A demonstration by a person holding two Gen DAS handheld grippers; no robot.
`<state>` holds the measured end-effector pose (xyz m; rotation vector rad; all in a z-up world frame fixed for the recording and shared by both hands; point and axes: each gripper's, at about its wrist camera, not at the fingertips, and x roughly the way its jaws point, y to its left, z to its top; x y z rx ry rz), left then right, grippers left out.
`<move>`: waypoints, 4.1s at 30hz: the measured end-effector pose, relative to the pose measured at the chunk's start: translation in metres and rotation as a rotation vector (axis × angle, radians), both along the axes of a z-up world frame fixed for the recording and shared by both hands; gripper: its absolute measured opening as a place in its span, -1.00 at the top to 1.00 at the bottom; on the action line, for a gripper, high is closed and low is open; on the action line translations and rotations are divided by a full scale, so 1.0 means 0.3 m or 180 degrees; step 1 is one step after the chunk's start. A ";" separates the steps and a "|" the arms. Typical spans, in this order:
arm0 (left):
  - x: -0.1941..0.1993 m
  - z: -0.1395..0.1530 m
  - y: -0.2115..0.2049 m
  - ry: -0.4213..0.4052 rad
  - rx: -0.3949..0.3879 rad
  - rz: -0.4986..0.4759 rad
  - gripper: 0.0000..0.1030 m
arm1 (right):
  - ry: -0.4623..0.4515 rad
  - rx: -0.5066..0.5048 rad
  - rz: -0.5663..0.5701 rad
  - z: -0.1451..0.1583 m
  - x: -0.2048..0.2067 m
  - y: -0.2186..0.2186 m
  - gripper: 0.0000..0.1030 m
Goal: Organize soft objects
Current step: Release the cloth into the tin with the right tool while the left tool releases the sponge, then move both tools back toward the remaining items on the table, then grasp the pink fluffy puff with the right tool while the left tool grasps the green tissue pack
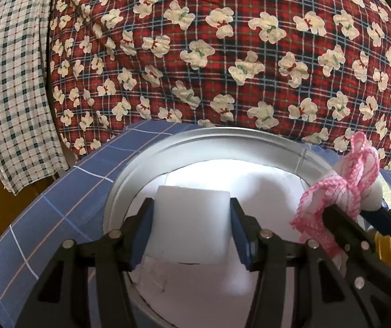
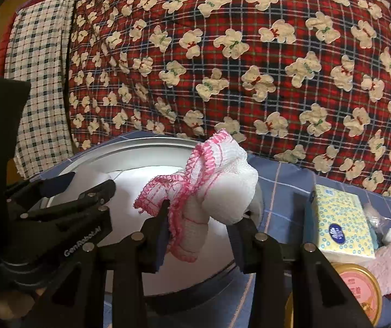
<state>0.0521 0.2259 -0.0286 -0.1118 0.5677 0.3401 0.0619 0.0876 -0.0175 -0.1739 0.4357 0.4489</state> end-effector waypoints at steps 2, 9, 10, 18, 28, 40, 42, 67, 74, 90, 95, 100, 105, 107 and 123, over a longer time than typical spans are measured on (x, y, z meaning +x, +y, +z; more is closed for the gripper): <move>0.000 0.000 0.000 0.0003 -0.0001 0.0007 -0.09 | -0.0005 -0.0001 0.0017 0.000 -0.003 0.003 -0.04; -0.034 0.007 0.035 -0.0156 -0.0112 0.0225 -0.63 | -0.0045 0.0125 -0.0061 0.007 -0.011 -0.027 -0.46; -0.039 0.009 0.034 -0.0182 -0.0105 0.0241 -0.67 | -0.0076 0.0115 -0.0067 0.009 -0.016 -0.027 -0.46; -0.077 0.037 0.031 -0.0432 0.0024 0.0422 -0.99 | -0.0215 0.0007 -0.0142 0.022 -0.038 -0.028 -0.47; -0.097 0.054 0.011 -0.0595 0.0178 0.0509 -0.99 | -0.0233 0.0104 -0.0207 0.039 -0.047 -0.065 -0.49; -0.112 0.065 -0.052 -0.0689 0.0301 0.0329 -0.99 | -0.0211 0.0264 -0.0531 0.061 -0.032 -0.163 -0.50; -0.113 0.066 -0.067 -0.0704 0.0320 0.0284 -0.99 | -0.0200 0.0291 -0.0587 0.065 -0.026 -0.184 -0.50; -0.126 0.071 -0.370 -0.0714 0.0279 -0.0422 -0.99 | -0.0251 0.0289 -0.1216 0.070 -0.015 -0.532 -0.50; -0.130 0.073 -0.476 -0.0718 0.0259 -0.0636 -0.99 | -0.0265 0.0276 -0.1354 0.073 -0.020 -0.629 -0.50; -0.145 0.084 -0.730 -0.0761 0.0348 -0.1186 -0.99 | -0.0213 0.0357 -0.2014 0.071 -0.028 -1.016 -0.50; -0.133 0.085 -0.800 -0.0729 0.0376 -0.1360 -0.99 | -0.0143 0.0441 -0.2200 0.065 -0.031 -1.133 -0.50; -0.140 0.085 -0.864 -0.0734 0.0486 -0.1455 -0.99 | -0.0006 0.0973 -0.1863 0.064 -0.046 -1.197 -0.50; -0.155 0.091 -0.859 -0.0808 0.0474 -0.1337 -0.99 | 0.0153 0.0788 -0.1237 0.048 -0.022 -1.072 -0.49; -0.158 0.095 -0.840 -0.0847 0.0463 -0.1230 -0.99 | 0.0280 0.0711 -0.0986 0.038 0.000 -1.012 -0.45; -0.153 0.088 -0.783 -0.0857 0.0306 -0.1067 -0.99 | 0.0991 0.0265 -0.0488 -0.067 0.132 -0.875 0.60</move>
